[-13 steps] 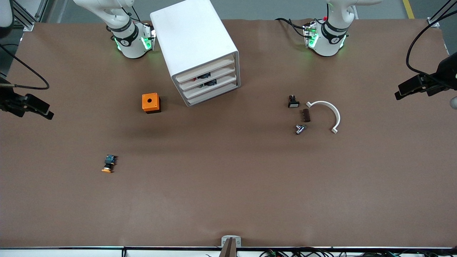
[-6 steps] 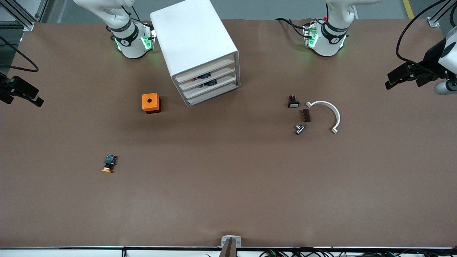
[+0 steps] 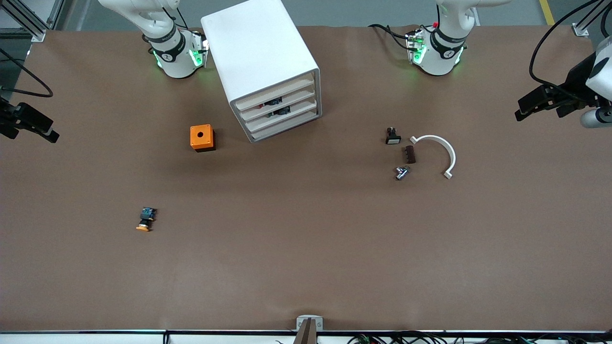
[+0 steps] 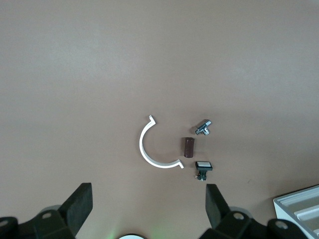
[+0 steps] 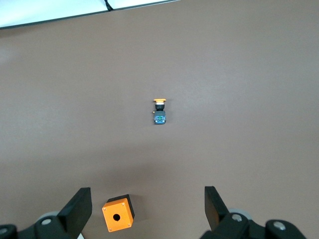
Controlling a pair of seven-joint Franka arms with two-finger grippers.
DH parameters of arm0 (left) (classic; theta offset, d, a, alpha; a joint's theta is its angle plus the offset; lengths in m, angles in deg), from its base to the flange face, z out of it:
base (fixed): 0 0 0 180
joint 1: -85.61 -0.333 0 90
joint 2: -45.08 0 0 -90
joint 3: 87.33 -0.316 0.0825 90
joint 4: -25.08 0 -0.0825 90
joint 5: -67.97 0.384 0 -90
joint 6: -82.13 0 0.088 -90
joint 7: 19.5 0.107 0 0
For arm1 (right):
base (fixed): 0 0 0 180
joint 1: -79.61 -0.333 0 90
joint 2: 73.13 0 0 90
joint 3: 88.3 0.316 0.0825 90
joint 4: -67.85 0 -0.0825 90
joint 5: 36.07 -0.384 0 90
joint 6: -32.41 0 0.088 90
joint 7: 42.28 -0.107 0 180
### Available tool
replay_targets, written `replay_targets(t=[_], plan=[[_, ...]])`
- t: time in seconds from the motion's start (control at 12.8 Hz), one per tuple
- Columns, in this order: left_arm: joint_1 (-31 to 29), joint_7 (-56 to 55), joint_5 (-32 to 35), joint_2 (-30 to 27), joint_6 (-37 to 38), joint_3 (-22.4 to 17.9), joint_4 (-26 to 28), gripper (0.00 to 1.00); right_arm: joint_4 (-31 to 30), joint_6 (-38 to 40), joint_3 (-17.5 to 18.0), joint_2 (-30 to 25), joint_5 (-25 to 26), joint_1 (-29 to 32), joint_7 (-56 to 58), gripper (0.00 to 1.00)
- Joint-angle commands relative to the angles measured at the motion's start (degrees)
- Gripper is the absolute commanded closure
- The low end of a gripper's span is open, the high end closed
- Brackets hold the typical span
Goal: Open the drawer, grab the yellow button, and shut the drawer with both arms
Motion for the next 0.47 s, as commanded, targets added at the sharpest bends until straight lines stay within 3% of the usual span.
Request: replay_targets(t=[0.0, 0.39], plan=[[-1.26, 0.41, 1.07, -1.30, 0.53, 0.86, 0.77, 0.00, -1.30, 0.52, 0.94, -1.76, 1.24, 0.80, -0.70, 0.00], [-1.97, 0.84, 1.59, -1.65, 0.44, 1.12, 1.46, 0.00, -1.30, 0.61, 1.03, -1.85, 1.24, 0.80, -0.70, 0.00]])
